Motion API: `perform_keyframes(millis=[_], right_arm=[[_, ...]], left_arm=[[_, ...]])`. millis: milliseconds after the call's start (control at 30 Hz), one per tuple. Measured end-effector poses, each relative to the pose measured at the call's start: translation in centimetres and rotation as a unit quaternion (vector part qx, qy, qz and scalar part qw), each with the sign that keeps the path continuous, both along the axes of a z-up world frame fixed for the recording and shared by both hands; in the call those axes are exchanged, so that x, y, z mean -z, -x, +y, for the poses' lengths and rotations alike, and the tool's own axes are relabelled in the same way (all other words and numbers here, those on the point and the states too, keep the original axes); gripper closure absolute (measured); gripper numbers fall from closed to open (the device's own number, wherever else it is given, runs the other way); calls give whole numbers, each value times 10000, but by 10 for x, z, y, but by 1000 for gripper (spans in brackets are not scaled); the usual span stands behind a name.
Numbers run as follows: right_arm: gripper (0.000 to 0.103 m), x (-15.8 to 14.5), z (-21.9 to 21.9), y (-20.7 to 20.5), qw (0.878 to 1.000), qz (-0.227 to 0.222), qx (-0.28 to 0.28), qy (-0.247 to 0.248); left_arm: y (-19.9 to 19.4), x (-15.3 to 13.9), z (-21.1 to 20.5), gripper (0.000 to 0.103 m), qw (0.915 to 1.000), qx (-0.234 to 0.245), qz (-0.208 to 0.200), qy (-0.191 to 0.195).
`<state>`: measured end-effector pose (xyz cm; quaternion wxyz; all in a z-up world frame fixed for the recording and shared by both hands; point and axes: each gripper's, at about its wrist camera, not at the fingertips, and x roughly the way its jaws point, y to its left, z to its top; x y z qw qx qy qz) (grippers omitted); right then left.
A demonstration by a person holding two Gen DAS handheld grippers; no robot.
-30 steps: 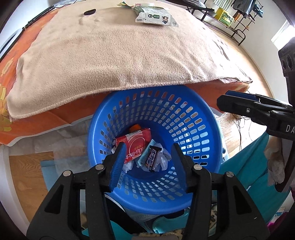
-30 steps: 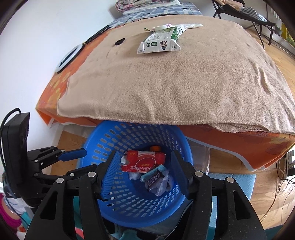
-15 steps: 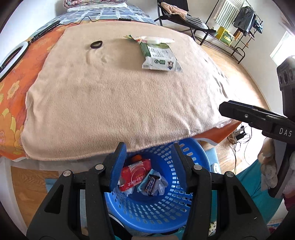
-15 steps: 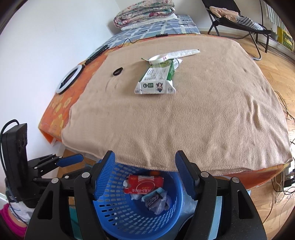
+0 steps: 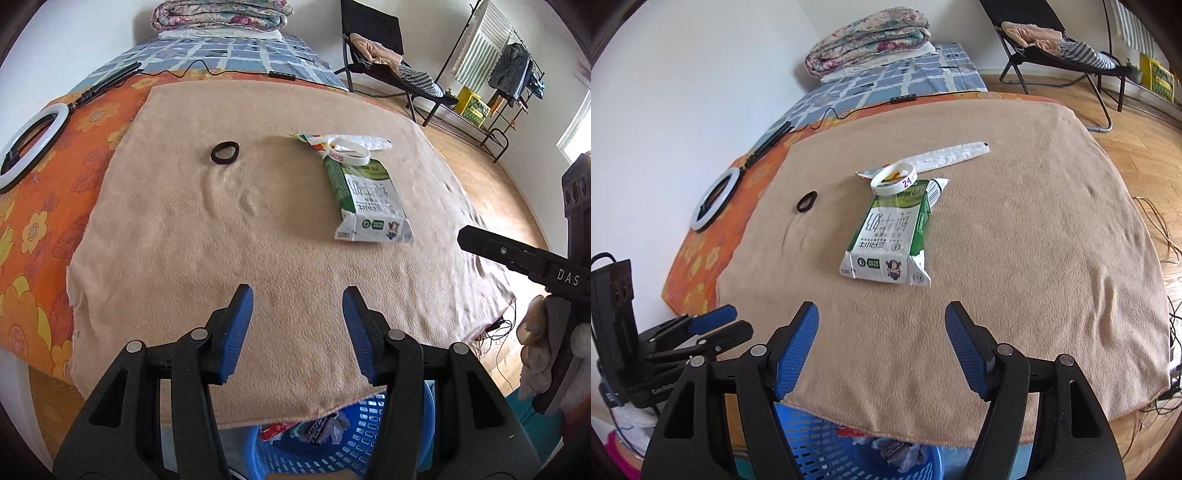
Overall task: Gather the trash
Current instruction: 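Move both open tools back over the towel toward the remaining items, then grasp the black hair tie with the left tool while the right tool grasps the white wristband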
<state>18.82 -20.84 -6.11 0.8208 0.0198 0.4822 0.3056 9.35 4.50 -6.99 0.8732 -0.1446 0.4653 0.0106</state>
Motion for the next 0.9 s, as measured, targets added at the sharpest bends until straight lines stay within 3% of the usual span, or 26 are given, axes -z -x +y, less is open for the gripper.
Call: perform_keyframes(millis=[500, 700, 900], right_arm=[[32, -4, 28, -95, 9980, 194, 270, -542], [33, 2, 40, -124, 9985, 207, 176, -478], [44, 18, 50, -146, 9977, 461, 160, -474]], left_arm=[[-81, 14, 73, 51, 9977, -663, -92, 56], [-111, 25, 88, 52, 9970, -768, -23, 106], [-131, 34, 106, 53, 9942, -1008, -28, 372]])
